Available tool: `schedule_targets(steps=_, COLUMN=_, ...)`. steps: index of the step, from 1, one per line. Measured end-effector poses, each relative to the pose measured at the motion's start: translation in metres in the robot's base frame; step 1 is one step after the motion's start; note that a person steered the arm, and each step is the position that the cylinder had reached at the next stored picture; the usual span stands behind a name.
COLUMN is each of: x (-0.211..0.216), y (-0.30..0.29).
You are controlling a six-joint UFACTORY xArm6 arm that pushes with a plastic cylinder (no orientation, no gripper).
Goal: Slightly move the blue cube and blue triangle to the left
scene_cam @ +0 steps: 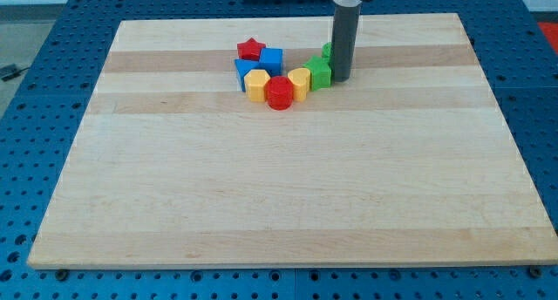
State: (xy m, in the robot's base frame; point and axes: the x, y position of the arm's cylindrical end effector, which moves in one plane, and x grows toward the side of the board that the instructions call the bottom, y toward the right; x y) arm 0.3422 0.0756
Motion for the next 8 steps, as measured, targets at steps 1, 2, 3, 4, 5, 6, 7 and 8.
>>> schedule_targets(steps=1, x=0.051, y=0.009)
schedule_targets(steps=2, x=0.119, y=-0.013)
schedule_targets(steps=3, x=0.173, y=-0.096)
schedule_targets(steps=4, x=0.167, y=-0.206)
schedule_targets(steps=5, x=0.106, y=-0.280)
schedule_targets(steps=6, x=0.019, y=-0.319)
schedule_targets(steps=7, x=-0.065, y=-0.331)
schedule_targets(steps=8, x=-0.139, y=-0.309)
